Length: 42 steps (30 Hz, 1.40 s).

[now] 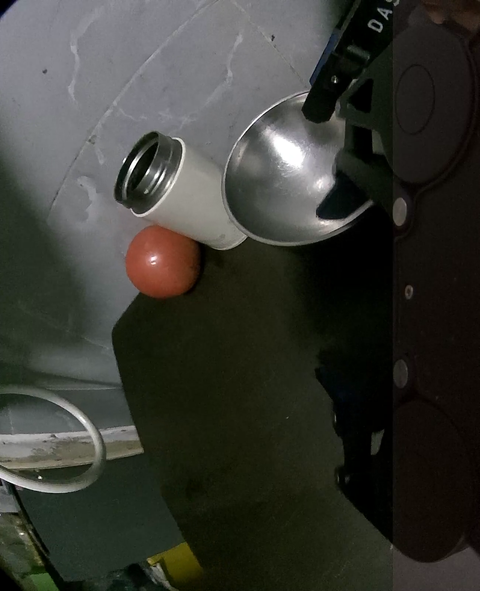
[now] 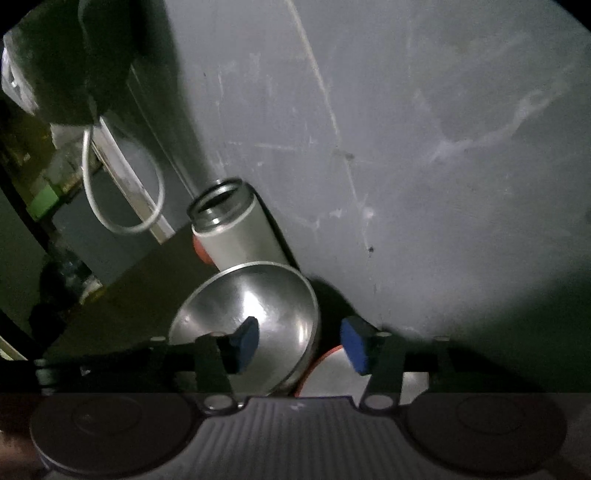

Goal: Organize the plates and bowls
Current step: 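Move both grippers to the steel bowl rim and close them on it, then lift the steel bowl with both grippers and carry it beside the plates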

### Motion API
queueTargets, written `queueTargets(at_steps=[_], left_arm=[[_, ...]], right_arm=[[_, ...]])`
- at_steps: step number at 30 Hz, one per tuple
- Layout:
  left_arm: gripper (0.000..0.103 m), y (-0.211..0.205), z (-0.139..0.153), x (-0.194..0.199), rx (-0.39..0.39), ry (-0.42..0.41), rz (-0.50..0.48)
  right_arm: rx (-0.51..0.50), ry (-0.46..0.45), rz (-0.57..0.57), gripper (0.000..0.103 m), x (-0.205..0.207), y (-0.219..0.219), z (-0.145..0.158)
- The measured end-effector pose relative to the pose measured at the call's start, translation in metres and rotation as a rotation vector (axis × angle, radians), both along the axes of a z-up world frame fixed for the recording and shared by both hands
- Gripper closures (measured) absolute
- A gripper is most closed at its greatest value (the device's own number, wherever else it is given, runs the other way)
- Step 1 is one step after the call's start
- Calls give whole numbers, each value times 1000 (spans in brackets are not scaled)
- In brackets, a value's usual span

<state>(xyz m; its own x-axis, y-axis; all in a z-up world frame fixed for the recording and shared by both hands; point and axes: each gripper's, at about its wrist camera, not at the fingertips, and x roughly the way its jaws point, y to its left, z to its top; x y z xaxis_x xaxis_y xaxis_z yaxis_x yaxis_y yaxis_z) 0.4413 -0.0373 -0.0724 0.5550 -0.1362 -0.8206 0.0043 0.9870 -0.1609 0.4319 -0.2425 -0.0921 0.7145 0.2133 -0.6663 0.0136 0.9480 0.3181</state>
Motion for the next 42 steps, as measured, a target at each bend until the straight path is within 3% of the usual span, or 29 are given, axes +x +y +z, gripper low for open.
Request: queueTargets(at_steps=[4,7,9,11,13,17,29,36,42], left_arm=[[37,-2,-3,4,-50,26,9],[57,-3,-7,6,-111,43,-1],[75,-5,-10,6,-152,52,-17],[83,-6,-12,4,-173,50,-38],[84,-5,-13,0,-170,43,-40],[85,4,-8,-11,-191,15,-12],[84,19,61,-76,-154,-111,8],[85,9,75,-128,-144,-93,25],[83,-1,60,-175,-168,-7,17]], right_arm=[[-15,10,15,61,7,5,-2],[-34,10,34,67,10,7,-2],[-48,12,39,71,11,8,-2],[-62,11,45,80,11,8,-2],[-68,6,54,87,10,8,-1],[-71,-17,88,90,4,7,1],[16,-119,183,90,-43,7,46],[47,-131,285,89,-93,-6,62],[78,-76,326,89,-129,-28,57]])
